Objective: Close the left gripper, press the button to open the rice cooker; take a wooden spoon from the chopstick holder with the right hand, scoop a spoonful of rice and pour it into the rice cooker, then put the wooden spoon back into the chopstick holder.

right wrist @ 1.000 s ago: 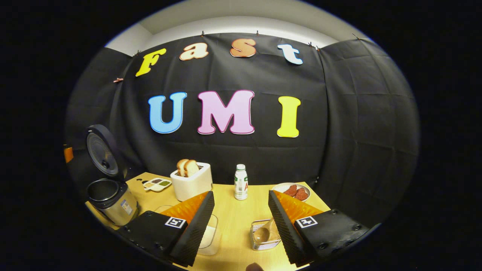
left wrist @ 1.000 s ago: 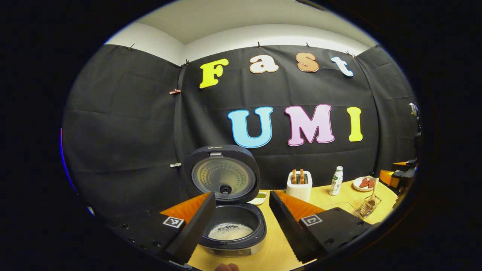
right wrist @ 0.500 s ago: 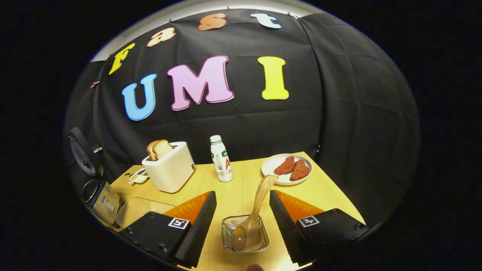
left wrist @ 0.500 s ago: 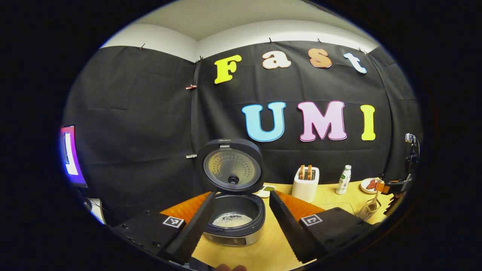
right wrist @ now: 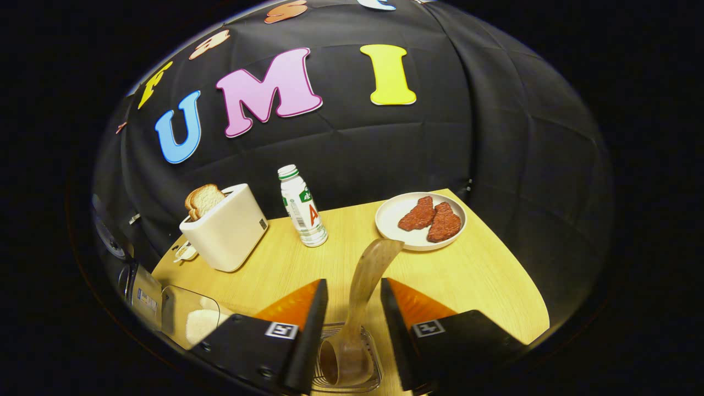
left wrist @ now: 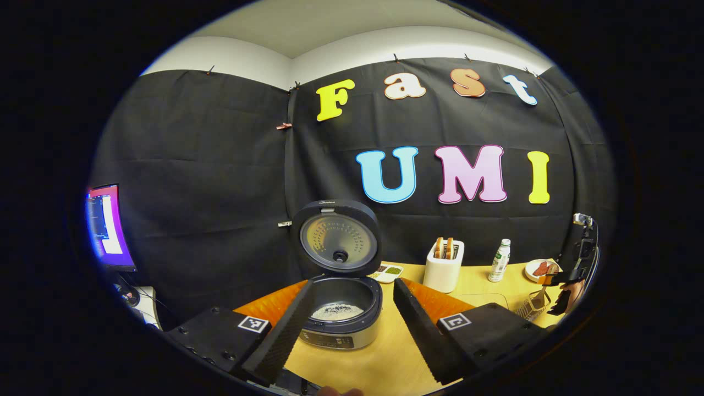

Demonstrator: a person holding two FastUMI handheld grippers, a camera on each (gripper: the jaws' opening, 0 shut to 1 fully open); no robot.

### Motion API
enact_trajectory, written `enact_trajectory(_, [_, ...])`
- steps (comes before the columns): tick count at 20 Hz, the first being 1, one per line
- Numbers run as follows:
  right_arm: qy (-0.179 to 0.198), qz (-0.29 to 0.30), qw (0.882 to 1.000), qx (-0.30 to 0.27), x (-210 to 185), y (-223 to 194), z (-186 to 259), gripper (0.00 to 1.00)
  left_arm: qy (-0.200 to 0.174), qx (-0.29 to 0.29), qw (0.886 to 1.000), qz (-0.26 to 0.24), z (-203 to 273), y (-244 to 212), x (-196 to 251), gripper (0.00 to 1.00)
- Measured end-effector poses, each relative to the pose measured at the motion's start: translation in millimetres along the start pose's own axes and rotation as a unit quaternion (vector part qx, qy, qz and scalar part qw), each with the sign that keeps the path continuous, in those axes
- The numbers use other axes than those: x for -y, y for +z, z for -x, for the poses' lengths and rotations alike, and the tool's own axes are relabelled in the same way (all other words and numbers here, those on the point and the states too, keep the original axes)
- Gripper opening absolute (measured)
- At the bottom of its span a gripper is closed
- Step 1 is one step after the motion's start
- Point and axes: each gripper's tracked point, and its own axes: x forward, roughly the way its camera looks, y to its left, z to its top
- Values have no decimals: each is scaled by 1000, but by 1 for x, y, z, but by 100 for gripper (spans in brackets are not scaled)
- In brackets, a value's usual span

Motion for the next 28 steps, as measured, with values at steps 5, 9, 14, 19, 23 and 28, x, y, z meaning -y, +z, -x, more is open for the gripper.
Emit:
enact_trajectory(5, [3, -16, 1000, -4, 0, 4, 3, 21, 2, -3, 1000, -1, 3, -3, 0, 97])
enact_trajectory(9, [8, -15, 1000, 6, -7, 12, 17, 13, -2, -5, 1000, -3, 0, -7, -1, 97])
enact_trajectory(14, [8, 3, 999, 51, -17, 35, 52, 13, -13, -3, 1000, 0, -3, -7, -2, 97])
enact_trajectory(19, [10, 16, 994, 111, -42, 71, 99, 13, -30, 0, 999, 17, -9, -10, -7, 97])
enact_trajectory(23, [45, 26, 987, 152, -102, 92, 134, 12, -39, 2, 999, 25, -18, -10, -21, 97])
enact_trajectory(28, [91, 44, 984, 146, -184, 70, 138, 12, -46, 2, 999, 23, -30, -13, -45, 97])
